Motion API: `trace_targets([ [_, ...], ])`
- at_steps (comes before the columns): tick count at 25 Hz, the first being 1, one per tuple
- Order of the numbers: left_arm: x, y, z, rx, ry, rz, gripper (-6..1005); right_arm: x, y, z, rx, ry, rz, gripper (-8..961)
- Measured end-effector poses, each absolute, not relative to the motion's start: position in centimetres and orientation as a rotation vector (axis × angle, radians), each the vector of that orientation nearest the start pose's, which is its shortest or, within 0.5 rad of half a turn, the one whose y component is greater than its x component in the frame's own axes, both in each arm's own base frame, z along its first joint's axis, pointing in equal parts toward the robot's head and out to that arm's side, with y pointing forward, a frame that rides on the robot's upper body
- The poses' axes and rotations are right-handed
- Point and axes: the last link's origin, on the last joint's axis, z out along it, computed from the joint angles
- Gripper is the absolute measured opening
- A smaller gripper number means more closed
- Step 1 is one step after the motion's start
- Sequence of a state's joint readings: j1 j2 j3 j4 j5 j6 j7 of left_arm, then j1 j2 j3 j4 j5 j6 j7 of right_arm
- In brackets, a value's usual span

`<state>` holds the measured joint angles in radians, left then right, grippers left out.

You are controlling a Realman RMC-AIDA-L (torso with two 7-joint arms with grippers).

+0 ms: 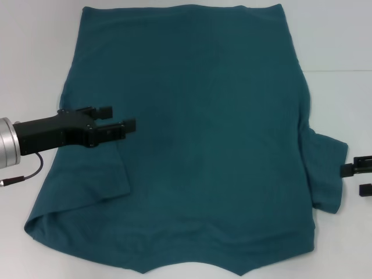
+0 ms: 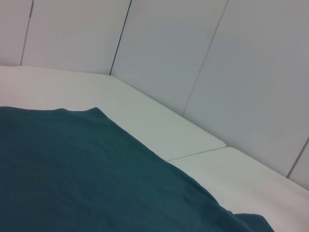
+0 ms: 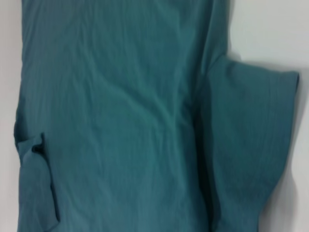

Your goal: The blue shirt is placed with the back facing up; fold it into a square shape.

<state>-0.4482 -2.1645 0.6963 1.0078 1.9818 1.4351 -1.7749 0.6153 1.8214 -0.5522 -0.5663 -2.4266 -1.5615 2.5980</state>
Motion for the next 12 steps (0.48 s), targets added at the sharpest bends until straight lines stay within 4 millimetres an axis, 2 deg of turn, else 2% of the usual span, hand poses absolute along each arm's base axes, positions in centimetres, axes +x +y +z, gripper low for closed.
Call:
trace_targets([
  [12, -25.1, 34.8, 3.6, -2.438, -0.895, -0.697, 798, 33.8, 34.4, 7.0, -1.888, 2.206, 0.314, 855],
])
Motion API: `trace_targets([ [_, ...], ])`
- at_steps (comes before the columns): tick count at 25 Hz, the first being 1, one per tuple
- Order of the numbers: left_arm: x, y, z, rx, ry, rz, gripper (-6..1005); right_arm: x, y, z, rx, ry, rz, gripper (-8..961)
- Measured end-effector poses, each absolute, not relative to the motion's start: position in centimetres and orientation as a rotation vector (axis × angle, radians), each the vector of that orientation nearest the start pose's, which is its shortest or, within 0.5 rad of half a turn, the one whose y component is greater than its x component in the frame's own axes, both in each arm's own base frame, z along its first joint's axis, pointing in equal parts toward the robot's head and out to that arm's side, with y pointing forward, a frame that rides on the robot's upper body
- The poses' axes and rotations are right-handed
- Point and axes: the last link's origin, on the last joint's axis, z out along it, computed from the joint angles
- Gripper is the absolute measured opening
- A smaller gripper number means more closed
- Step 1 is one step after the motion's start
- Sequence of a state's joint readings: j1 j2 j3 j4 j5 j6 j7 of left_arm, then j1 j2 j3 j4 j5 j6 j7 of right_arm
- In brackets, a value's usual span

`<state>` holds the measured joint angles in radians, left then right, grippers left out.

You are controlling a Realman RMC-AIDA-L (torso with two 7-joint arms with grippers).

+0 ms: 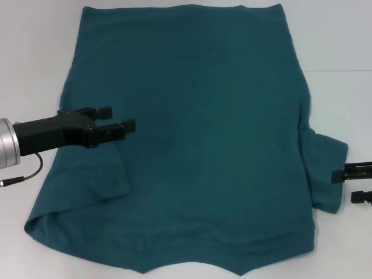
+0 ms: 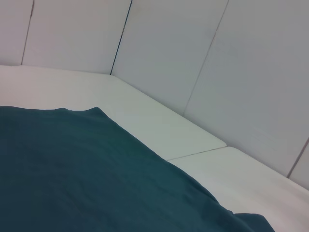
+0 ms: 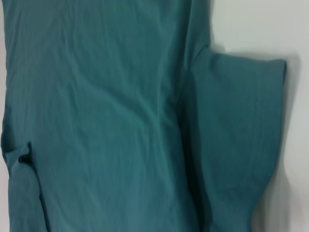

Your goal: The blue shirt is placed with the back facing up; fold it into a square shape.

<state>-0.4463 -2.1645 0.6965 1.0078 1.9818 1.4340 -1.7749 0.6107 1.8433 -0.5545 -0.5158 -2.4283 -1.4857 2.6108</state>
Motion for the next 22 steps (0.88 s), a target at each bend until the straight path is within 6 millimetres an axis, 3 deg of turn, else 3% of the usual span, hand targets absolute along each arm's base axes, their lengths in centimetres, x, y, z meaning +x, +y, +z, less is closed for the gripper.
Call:
trace_targets([
  [22, -25.3, 34.6, 3.4, -2.442, -0.912, -0.701, 798, 32.8, 36.0, 5.0, -1.905, 2.154, 0.338, 853],
])
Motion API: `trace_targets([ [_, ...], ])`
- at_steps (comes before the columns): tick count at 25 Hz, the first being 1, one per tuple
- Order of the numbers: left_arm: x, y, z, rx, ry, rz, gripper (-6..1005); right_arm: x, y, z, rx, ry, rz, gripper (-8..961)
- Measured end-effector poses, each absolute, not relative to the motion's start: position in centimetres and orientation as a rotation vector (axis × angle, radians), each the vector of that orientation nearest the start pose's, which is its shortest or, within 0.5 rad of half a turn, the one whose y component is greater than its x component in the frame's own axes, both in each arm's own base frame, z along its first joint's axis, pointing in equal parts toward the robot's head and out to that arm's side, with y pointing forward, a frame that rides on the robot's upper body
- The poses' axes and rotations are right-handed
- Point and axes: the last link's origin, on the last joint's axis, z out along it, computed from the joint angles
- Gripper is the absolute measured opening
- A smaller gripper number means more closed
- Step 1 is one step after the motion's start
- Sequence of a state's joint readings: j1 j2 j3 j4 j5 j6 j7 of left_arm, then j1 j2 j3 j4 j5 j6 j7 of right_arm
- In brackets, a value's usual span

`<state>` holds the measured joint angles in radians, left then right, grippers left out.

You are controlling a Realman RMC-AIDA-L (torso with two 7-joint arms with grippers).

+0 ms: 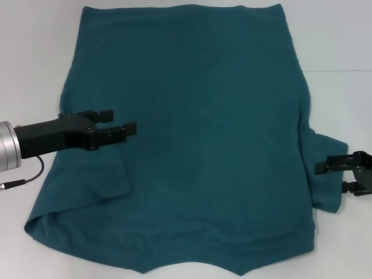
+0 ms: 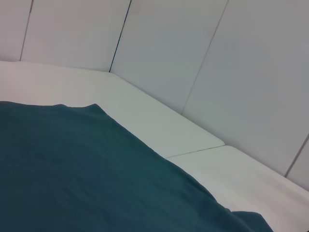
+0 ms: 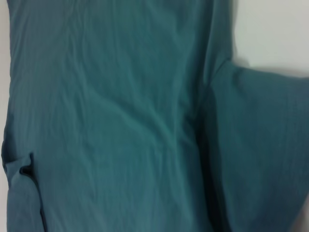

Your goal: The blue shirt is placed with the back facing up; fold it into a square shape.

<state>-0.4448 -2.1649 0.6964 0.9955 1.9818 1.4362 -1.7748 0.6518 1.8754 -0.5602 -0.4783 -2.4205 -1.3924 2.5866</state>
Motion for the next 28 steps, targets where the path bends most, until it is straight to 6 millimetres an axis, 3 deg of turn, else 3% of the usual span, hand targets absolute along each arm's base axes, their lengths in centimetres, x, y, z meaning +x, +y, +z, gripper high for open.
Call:
trace_targets([
  [12, -25.11, 34.67, 3.54, -2.438, -0.907, -0.722, 797, 32.88, 35.89, 4.65, -1.931, 2.133, 0.266, 851],
  [15, -24.98, 34.7, 3.65, -2.434, -0.903, -0.738, 796, 32.92, 35.9, 4.71, -1.929, 2.13, 0.266, 774],
  [20, -25.03, 34.64, 3.7, -2.431, -0.904, -0.74, 796, 33.04, 35.88, 4.83, -1.921, 2.129, 0.271, 542],
  [28, -25.14, 34.53, 3.82, -2.423, -0.906, -0.747, 798, 32.81, 36.06, 4.9, -1.925, 2.129, 0.269, 255],
])
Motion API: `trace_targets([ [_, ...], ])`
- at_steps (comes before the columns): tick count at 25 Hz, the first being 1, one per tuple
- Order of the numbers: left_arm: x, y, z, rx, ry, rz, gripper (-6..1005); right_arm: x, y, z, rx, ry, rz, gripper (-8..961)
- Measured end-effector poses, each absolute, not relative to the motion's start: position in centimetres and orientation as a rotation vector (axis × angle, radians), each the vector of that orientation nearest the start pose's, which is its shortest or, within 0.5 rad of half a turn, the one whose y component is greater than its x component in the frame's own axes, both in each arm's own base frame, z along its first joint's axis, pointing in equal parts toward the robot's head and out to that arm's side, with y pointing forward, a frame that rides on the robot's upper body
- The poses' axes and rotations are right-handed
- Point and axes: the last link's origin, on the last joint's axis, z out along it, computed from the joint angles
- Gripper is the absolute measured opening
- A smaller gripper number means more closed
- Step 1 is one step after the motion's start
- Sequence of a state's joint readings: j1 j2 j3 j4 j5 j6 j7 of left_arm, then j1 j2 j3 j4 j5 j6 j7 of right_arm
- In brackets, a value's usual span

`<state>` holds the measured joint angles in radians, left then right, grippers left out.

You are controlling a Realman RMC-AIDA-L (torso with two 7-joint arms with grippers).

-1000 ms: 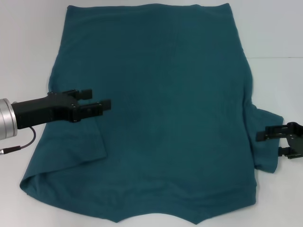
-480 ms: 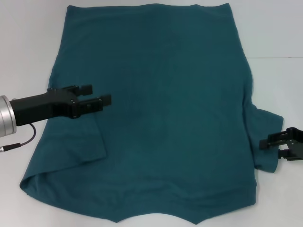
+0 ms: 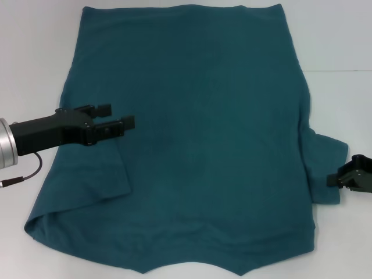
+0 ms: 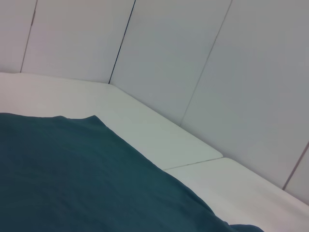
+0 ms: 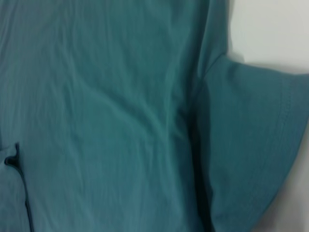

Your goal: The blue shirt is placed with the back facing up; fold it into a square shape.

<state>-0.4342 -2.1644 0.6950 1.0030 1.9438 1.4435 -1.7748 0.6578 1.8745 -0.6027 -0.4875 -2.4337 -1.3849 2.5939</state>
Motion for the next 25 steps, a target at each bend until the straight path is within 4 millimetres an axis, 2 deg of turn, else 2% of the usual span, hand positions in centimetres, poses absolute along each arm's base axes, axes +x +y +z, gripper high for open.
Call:
trace_targets([
  [8, -25.1, 34.5, 3.9, -2.42, -0.905, -0.752, 797, 32.9, 36.0, 5.2, -1.923, 2.129, 0.264, 65],
  [14, -25.2, 34.6, 4.1, -2.406, -0.907, -0.766, 797, 33.3, 36.1, 6.2, -1.932, 2.086, 0.247, 9],
  [20, -25.1, 34.4, 4.4, -2.395, -0.911, -0.801, 797, 33.6, 36.6, 8.1, -1.918, 2.011, 0.251, 10],
  [25, -24.9, 34.1, 5.7, -2.341, -0.907, -0.884, 798, 33.6, 37.0, 9.2, -1.922, 1.98, 0.214, 13],
])
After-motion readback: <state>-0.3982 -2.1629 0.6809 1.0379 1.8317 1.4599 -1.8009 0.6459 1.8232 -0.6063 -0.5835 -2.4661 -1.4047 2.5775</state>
